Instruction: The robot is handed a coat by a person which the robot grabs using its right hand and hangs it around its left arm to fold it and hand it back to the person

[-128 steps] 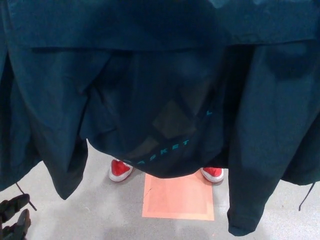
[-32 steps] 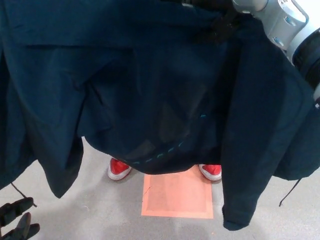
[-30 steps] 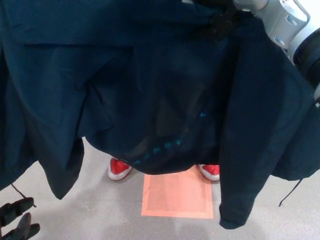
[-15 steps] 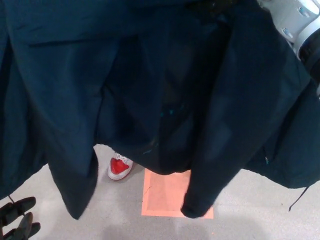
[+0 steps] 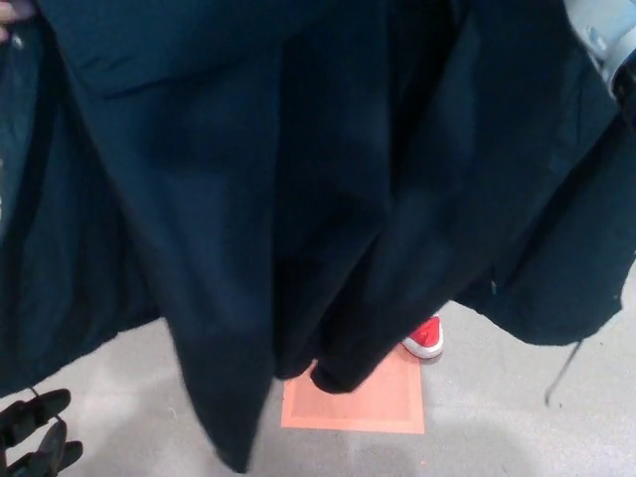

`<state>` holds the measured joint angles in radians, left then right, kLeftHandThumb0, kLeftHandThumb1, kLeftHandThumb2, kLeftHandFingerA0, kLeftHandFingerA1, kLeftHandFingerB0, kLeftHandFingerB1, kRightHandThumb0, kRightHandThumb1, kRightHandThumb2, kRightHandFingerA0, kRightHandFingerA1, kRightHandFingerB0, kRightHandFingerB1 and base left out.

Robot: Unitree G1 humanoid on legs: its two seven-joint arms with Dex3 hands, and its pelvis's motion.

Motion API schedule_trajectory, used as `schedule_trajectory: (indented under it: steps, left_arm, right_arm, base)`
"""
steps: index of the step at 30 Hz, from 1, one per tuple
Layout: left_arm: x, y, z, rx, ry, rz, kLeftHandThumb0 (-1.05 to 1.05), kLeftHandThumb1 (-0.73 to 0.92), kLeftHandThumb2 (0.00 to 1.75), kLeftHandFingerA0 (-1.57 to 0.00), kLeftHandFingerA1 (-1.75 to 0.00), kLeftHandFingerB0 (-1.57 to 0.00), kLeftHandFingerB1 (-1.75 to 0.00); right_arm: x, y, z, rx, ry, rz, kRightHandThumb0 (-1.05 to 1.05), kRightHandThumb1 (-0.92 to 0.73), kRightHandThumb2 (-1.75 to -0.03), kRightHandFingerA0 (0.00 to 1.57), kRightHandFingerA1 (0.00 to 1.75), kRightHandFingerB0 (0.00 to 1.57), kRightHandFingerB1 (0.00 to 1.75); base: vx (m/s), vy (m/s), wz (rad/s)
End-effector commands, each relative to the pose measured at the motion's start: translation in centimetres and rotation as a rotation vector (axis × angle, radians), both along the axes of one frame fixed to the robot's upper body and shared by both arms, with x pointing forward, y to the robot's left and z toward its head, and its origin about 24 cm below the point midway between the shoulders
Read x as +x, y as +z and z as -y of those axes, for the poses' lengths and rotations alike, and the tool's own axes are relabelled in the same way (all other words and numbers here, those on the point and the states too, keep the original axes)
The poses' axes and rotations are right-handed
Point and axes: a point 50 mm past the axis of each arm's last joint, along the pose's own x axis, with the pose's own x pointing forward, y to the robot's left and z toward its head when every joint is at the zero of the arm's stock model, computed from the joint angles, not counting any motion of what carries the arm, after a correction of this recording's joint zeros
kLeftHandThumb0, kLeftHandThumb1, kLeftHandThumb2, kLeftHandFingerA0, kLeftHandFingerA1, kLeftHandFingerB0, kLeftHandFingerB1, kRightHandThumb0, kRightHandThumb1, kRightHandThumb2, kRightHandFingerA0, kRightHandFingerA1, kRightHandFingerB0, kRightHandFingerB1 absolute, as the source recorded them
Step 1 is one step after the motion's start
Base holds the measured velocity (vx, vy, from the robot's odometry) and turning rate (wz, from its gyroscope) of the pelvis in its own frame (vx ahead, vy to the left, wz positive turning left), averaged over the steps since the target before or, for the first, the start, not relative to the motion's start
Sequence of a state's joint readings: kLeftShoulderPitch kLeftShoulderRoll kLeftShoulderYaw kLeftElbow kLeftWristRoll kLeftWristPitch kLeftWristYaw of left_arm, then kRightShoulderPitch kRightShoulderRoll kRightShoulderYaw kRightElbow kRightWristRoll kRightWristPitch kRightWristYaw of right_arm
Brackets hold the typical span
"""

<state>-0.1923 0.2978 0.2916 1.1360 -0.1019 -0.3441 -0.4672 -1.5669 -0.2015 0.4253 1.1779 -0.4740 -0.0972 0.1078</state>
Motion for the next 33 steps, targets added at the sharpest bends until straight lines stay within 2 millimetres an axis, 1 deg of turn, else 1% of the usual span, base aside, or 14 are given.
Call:
schedule_trajectory:
  steps: [1,2,3,4,6,10,13,21,22,24,25,27,32,33]
  left_arm:
    - [-0.3,0.6,-0.3,-0.105,-0.020,0.059,-0.65,0.82,0.64,-0.30,-0.39,-0.23,-0.33]
    - [-0.2,0.9,-0.1,-0.119,-0.070,0.067,-0.68,0.81,0.64,-0.34,-0.39,-0.27,-0.35]
    - [-0.2,1.0,-0.1,-0.122,-0.089,0.069,-0.68,0.81,0.64,-0.34,-0.39,-0.27,-0.35]
    - [-0.1,1.2,0.0,-0.130,-0.125,0.066,-0.70,0.81,0.64,-0.34,-0.38,-0.26,-0.34]
    - [0.3,1.5,0.1,-0.167,-0.181,0.061,-0.71,0.80,0.65,-0.33,-0.37,-0.29,-0.35]
    - [0.5,2.3,0.6,-0.208,-0.267,0.080,-0.69,0.81,0.64,-0.31,-0.36,-0.31,-0.35]
    - [0.6,2.9,1.0,-0.243,-0.344,0.095,-0.67,0.84,0.65,-0.28,-0.35,-0.24,-0.34]
    - [1.0,6.6,3.4,-0.286,-0.667,0.170,-0.64,0.83,0.65,-0.26,-0.36,-0.26,-0.34]
    - [0.8,7.7,4.5,-0.292,-0.762,0.177,-0.70,0.80,0.64,-0.23,-0.36,-0.24,-0.34]
    - [0.5,8.6,5.8,-0.306,-0.842,0.175,-0.72,0.78,0.63,-0.23,-0.36,-0.25,-0.34]
    - [0.3,9.2,6.8,-0.305,-0.918,0.187,-0.73,0.79,0.64,-0.22,-0.36,-0.24,-0.33]
    - [0.1,10.0,8.4,-0.292,-1.006,0.213,-0.73,0.81,0.65,-0.27,-0.38,-0.23,-0.33]
    - [-0.1,11.2,13.4,-0.292,-1.169,0.254,-0.71,0.85,0.65,-0.22,-0.37,-0.18,-0.33]
    - [0.0,11.3,13.9,-0.289,-1.180,0.252,-0.38,0.52,1.09,0.00,-0.48,0.00,-0.47]
  right_arm:
    - [-7.3,15.5,-2.4,0.422,0.063,0.746,-0.31,-0.79,-0.67,1.06,1.51,0.95,1.20]
    - [-7.6,16.0,-2.6,0.422,0.069,0.753,-0.34,-0.61,-0.99,1.27,1.40,0.95,1.19]
    - [-7.7,16.1,-2.6,0.422,0.071,0.756,-0.34,-0.61,-0.99,1.27,1.40,0.95,1.19]
    - [-7.9,16.4,-2.7,0.419,0.077,0.762,-0.31,-0.80,-0.64,1.05,1.55,0.86,1.34]
    - [-8.3,16.9,-3.0,0.411,0.090,0.767,-0.32,-0.82,-0.65,1.29,0.88,1.08,0.91]
    - [-8.9,17.6,-3.9,0.394,0.109,0.767,-0.33,-0.82,-0.64,1.31,0.74,1.10,0.82]
    - [-9.3,18.0,-4.5,0.396,0.130,0.764,-0.32,-0.81,-0.64,1.24,0.85,1.01,0.96]
    - [-10.3,18.3,-6.7,0.370,0.209,0.743,-0.31,-0.81,-0.65,1.25,0.82,1.07,0.82]
    - [-10.2,17.9,-7.3,0.352,0.228,0.736,-0.29,-0.82,-0.65,1.10,1.34,0.99,1.07]
    - [-10.0,17.5,-7.8,0.323,0.240,0.729,-0.27,-0.80,-0.63,1.11,1.27,0.98,1.05]
    - [-9.9,17.2,-8.0,0.293,0.245,0.722,-0.23,-0.70,-0.60,1.16,0.98,1.03,0.84]
    - [-9.7,16.7,-8.5,0.291,0.250,0.700,-0.28,-0.74,-0.62,1.11,1.18,0.94,1.08]
    - [-8.9,14.6,-10.4,0.319,0.291,0.592,-0.29,-0.79,-0.65,1.03,1.38,0.92,1.08]
    - [-8.9,14.4,-10.7,0.321,0.299,0.582,-0.27,-0.80,-0.67,0.97,1.46,0.87,1.14]
  base:
    - [0.00,0.000,0.00]
    - [0.00,0.000,0.00]
    - [0.00,0.000,0.00]
    - [0.00,0.000,0.00]
    - [0.00,0.000,0.00]
    - [0.00,0.000,0.00]
    - [0.00,0.000,0.00]
    - [0.00,0.000,0.00]
    - [0.00,0.000,0.00]
    - [0.00,0.000,0.00]
    - [0.00,0.000,0.00]
    - [0.00,0.000,0.00]
    - [0.00,0.000,0.00]
    - [0.00,0.000,0.00]
